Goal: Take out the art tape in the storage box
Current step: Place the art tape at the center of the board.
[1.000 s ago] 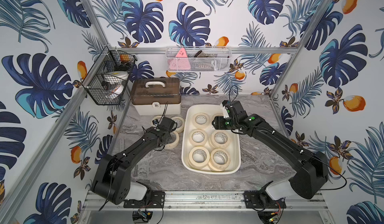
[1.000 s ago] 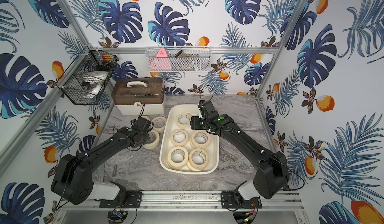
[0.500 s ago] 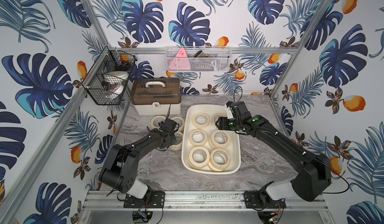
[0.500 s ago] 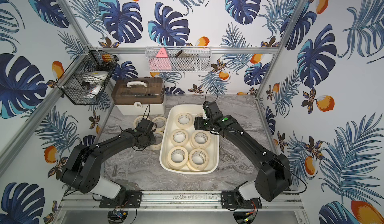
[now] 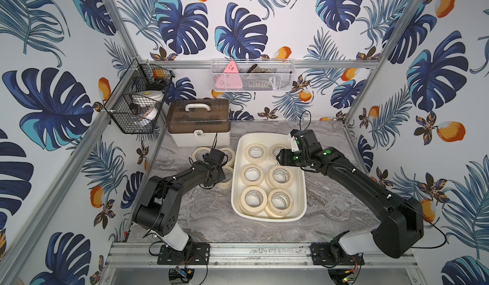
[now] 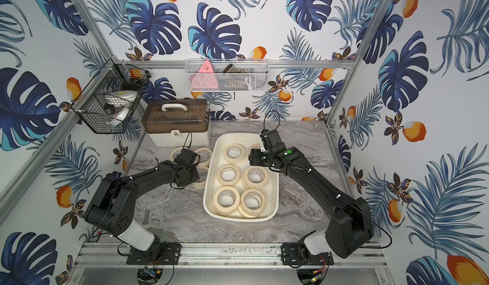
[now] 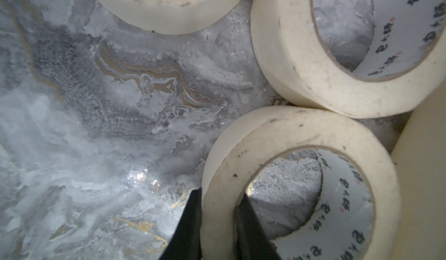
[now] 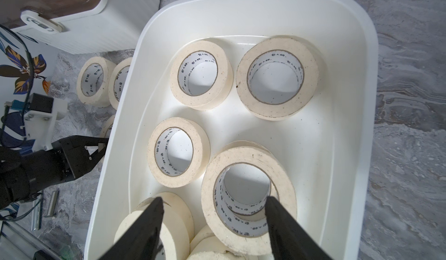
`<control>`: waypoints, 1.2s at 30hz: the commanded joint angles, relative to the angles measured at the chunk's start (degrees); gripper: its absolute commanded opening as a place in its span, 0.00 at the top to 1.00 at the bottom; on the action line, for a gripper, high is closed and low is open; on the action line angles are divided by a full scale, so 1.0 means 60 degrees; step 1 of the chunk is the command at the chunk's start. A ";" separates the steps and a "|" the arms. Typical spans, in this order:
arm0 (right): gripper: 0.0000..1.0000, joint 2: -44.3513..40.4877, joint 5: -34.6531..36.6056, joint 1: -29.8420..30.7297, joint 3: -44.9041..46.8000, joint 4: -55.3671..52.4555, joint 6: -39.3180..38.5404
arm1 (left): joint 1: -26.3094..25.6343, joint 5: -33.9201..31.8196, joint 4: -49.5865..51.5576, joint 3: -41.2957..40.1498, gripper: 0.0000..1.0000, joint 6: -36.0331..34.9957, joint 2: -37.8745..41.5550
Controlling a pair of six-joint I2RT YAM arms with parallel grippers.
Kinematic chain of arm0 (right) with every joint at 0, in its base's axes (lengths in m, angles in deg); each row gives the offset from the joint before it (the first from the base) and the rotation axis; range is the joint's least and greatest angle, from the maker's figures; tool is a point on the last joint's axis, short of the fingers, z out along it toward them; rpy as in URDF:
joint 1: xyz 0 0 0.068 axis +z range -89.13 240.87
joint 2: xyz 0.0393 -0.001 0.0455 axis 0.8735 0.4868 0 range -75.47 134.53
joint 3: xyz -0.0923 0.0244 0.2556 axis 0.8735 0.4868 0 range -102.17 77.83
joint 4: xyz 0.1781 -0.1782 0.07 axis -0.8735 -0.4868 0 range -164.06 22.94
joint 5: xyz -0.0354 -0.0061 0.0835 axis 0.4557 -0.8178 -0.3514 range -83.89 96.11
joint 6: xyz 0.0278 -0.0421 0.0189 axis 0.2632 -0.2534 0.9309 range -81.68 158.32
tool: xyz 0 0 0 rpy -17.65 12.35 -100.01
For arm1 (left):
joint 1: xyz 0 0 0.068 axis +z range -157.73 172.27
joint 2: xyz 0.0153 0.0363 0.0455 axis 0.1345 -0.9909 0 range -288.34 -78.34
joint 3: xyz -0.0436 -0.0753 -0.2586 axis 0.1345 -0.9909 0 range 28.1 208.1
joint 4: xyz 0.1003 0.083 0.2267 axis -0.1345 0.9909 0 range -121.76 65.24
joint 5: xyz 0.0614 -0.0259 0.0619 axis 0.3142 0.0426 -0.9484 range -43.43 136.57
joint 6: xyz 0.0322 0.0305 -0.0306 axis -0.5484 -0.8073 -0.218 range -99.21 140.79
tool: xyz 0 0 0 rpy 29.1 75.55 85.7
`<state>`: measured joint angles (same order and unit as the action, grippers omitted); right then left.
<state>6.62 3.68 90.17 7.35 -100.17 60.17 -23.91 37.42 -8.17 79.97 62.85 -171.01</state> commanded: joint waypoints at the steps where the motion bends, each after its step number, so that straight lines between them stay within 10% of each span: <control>1: 0.31 0.0012 -0.0077 -0.0024 0.0000 -0.0042 -0.0002 | 0.0024 -0.0427 0.0182 0.0175 0.97 0.0137 -0.0111; 36: 0.31 -0.0773 0.0691 -0.0046 0.0765 -0.0730 -0.0101 | -0.0862 0.0616 0.2389 0.2397 0.02 -0.1521 0.2484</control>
<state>2.55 8.92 89.95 11.24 -103.01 59.93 -28.98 38.54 5.36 94.09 56.45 -157.91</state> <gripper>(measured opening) 0.693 0.975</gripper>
